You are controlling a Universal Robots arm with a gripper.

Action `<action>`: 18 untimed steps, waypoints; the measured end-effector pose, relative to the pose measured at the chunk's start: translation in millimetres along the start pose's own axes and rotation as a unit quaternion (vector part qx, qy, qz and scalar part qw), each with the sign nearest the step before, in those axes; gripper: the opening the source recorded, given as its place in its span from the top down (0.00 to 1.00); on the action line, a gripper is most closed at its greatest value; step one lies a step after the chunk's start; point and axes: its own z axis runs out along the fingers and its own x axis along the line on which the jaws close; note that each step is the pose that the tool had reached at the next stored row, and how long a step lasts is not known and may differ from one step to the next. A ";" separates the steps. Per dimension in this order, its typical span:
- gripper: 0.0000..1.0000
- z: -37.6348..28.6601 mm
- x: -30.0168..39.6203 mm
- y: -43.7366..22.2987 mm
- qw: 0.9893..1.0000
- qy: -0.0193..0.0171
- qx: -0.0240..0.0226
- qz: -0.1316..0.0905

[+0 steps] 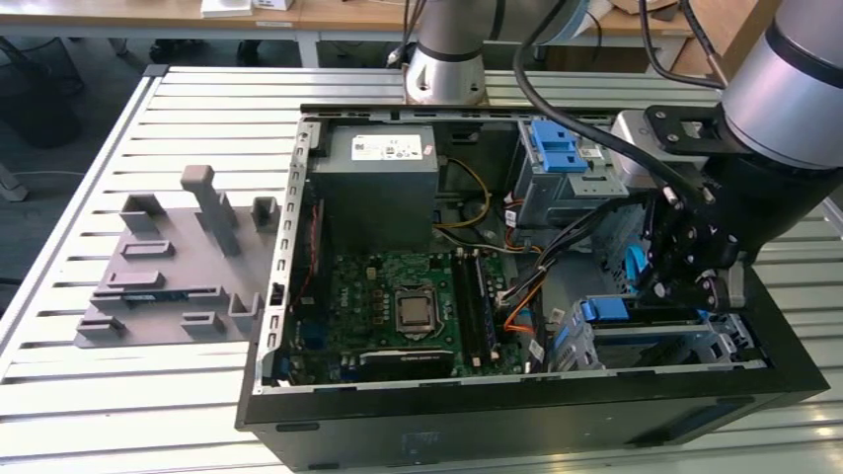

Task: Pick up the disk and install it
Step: 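Insert the second disk wire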

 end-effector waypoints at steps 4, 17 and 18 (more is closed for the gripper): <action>0.84 1.0 -0.2 -1.6 1.000 0.000 0.000 0.000; 0.84 3.5 -0.3 -3.3 1.000 -0.001 0.000 0.000; 0.84 3.7 -0.3 -3.4 1.000 -0.001 0.000 0.000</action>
